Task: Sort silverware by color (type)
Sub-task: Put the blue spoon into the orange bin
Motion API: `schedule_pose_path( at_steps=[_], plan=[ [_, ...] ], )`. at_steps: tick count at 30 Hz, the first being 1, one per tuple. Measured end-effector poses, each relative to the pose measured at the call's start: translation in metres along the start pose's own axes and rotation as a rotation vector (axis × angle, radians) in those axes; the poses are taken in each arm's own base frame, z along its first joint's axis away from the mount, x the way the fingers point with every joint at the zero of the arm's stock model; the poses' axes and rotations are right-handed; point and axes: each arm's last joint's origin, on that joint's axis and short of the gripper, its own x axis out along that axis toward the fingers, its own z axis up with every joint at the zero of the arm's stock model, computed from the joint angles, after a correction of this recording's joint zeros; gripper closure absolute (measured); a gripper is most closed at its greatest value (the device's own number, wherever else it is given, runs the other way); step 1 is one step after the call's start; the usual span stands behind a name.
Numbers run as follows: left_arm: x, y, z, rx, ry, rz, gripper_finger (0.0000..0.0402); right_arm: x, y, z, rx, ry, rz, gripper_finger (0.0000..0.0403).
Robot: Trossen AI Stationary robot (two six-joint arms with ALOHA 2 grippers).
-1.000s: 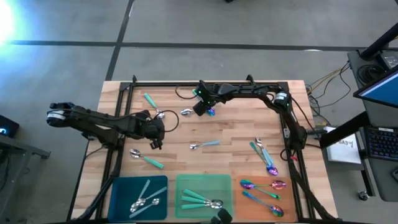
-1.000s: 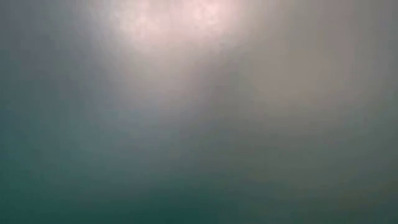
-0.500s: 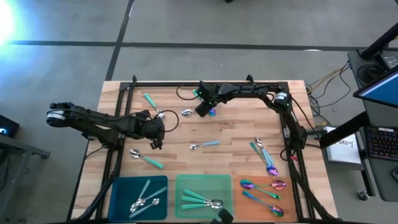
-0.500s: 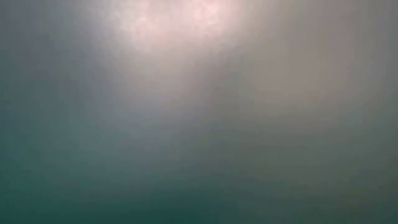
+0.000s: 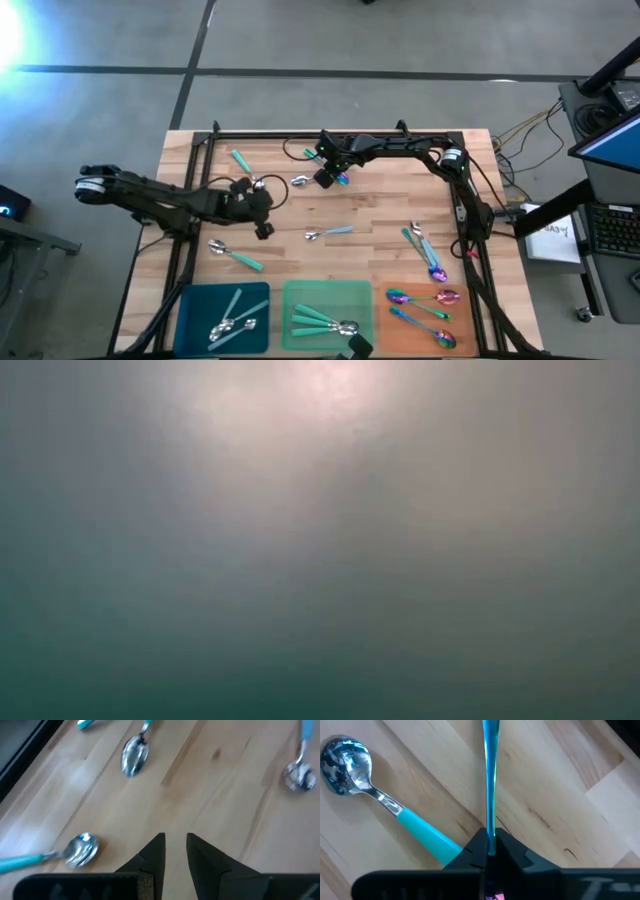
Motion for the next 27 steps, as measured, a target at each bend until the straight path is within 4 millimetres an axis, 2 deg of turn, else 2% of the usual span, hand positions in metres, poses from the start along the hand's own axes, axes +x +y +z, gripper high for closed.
schedule_pose_path(
  at_steps=[6,14,20,27],
  plan=[
    [0.012,-0.003,-0.009,-0.091,-0.120,-0.049,0.0339,-0.006,0.000,0.002,-0.029,-0.016,0.006,0.0392],
    [0.021,-0.004,-0.019,-0.254,-0.451,-0.177,0.0339,-0.037,0.003,0.013,-0.059,-0.103,0.033,0.0393],
    [0.015,0.002,-0.026,-0.320,-0.691,-0.243,0.0339,-0.065,0.030,0.017,-0.187,-0.205,0.083,0.0393],
    [0.004,0.013,-0.039,-0.362,-0.913,-0.279,0.0339,-0.099,0.075,0.016,-0.399,-0.367,0.146,0.0393]
  ],
)
